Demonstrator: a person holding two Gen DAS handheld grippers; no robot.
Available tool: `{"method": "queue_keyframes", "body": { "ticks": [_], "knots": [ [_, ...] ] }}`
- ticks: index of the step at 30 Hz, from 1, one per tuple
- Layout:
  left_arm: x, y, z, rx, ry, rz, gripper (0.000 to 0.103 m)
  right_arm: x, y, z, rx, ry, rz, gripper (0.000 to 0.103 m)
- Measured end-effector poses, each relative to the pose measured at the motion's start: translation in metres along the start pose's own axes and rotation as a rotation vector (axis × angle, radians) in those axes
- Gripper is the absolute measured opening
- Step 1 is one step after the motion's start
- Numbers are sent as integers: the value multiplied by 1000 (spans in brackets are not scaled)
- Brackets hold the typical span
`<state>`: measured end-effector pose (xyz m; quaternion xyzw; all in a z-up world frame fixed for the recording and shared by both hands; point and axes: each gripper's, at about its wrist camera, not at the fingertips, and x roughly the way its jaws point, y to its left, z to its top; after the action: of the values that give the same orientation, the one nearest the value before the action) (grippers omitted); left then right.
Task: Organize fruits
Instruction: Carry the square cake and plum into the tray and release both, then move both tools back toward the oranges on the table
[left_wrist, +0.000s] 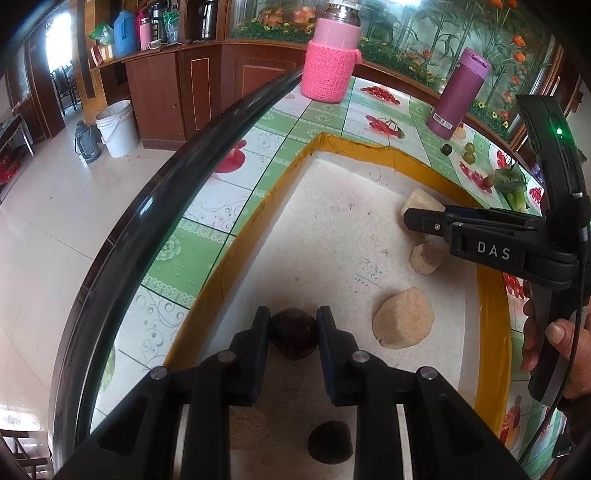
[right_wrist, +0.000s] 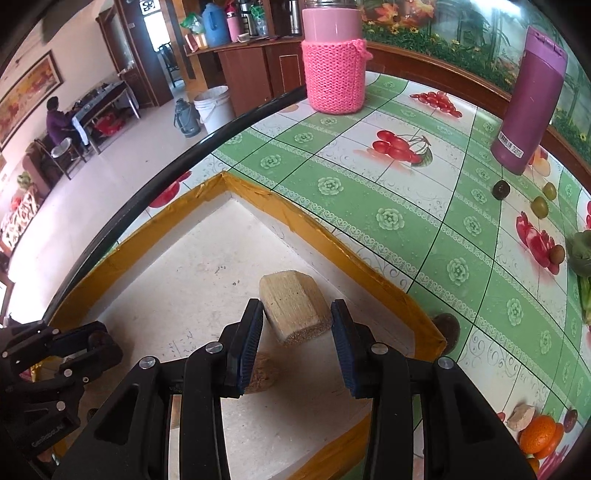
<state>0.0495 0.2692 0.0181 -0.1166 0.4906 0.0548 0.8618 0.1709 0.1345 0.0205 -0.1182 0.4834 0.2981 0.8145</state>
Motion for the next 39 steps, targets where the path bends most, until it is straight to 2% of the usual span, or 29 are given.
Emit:
{"method": "queue_keyframes", "body": {
  "ticks": [7, 10, 15, 19, 24, 29, 34, 39],
  "knots": [
    [0, -3, 1, 9, 9, 17, 33, -2, 0, -2, -3, -4, -14, 41],
    [-1, -5, -2, 14, 12, 21, 39, -6, -2, -5, 7, -6, -11, 41],
    [-12, -9, -6, 23, -21, 52, 61, -20, 2, -14, 9, -12, -8, 45],
    [-22, -8, -10, 20, -34, 56, 64, -34, 6, -25, 5, -30, -15, 45],
    [-39, -11, -19, 27, -68, 74, 74, -61, 7, -43, 24, -81, -10, 55],
    [-54, -19, -27, 44, -89, 79, 77, -87, 6, -64, 46, -117, -25, 68],
    [-65, -31, -32, 57, -105, 77, 82, -107, -8, -90, 94, -120, -43, 72],
    [-76, -53, -36, 80, -121, 39, 85, -124, -34, -130, 165, -96, -81, 75]
  ]
}}
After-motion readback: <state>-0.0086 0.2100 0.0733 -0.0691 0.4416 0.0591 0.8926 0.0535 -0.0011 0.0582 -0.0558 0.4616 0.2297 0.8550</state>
